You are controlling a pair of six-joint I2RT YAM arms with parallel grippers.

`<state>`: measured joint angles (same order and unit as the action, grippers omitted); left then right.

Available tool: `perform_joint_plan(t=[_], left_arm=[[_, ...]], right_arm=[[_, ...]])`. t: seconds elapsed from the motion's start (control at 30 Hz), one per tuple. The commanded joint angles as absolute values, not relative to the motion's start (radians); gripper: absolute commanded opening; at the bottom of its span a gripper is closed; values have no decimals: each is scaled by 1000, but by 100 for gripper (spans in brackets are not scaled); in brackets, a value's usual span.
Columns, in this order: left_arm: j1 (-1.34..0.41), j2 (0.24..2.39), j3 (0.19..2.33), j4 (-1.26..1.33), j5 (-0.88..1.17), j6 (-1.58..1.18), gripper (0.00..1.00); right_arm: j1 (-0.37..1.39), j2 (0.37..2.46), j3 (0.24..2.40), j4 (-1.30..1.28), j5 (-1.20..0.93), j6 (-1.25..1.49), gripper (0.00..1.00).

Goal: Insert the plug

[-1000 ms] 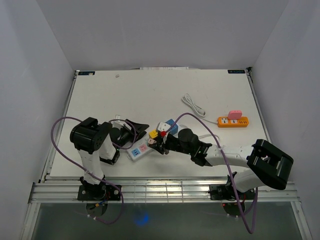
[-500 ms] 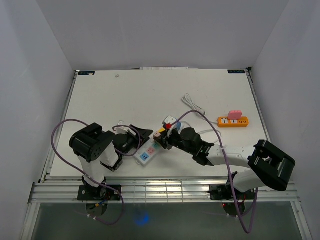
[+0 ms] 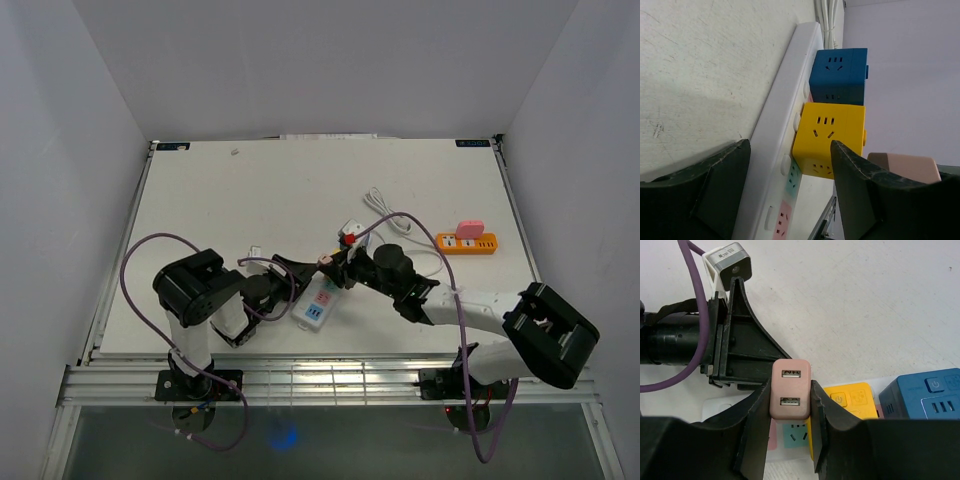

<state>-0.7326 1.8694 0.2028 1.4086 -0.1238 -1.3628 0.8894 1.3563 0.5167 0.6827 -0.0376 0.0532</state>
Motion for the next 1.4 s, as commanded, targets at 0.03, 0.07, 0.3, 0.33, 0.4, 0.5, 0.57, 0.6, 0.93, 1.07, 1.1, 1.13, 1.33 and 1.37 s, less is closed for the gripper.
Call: perform_joint_plan(t=[0.03, 0.07, 0.3, 0.33, 0.4, 0.5, 0.57, 0.6, 0.93, 1.07, 1.1, 1.13, 1.33, 1.37], left_arm=[[-710, 1784, 175, 1379, -159, -1312, 77], [-710, 1763, 172, 1356, -167, -1301, 77], [-710, 1574, 161, 1138, -195, -1230, 77], [-710, 1557, 163, 1099, -190, -1226, 77], [-710, 1516, 163, 1048, -189, -1213, 77], [-710, 1480, 156, 1020, -183, -1209, 77], [-710, 1465, 141, 1008, -179, -1210, 76], [-710, 1453, 135, 996, -178, -1218, 76], [-778, 1462, 90, 982, -213, -1269, 74], [-908, 1517, 110, 1015, -296, -1308, 73], [-926, 1526, 123, 1023, -314, -1322, 72], [-943, 1537, 124, 1035, -337, -1334, 72], [-1041, 1623, 195, 1109, -301, -1315, 71], [-1057, 1637, 207, 1109, -311, -1315, 70]], right_arm=[[887, 1275, 522, 661, -12, 38, 8], [885, 1257, 519, 654, -9, 55, 8], [894, 1186, 540, 490, 176, 217, 8], [902, 1180, 546, 468, 198, 254, 8], [937, 1169, 560, 383, 305, 386, 8], [1020, 1189, 624, 261, 488, 541, 8], [1069, 1209, 667, 164, 576, 587, 8], [1110, 1216, 678, 141, 653, 615, 8], [1224, 1348, 839, -271, 885, 1067, 8], [1249, 1326, 850, -385, 917, 1169, 8], [1252, 1313, 847, -414, 919, 1181, 8], [1252, 1295, 835, -440, 923, 1199, 8], [1259, 1103, 726, -514, 945, 1215, 8], [1258, 1042, 682, -514, 943, 1206, 8]])
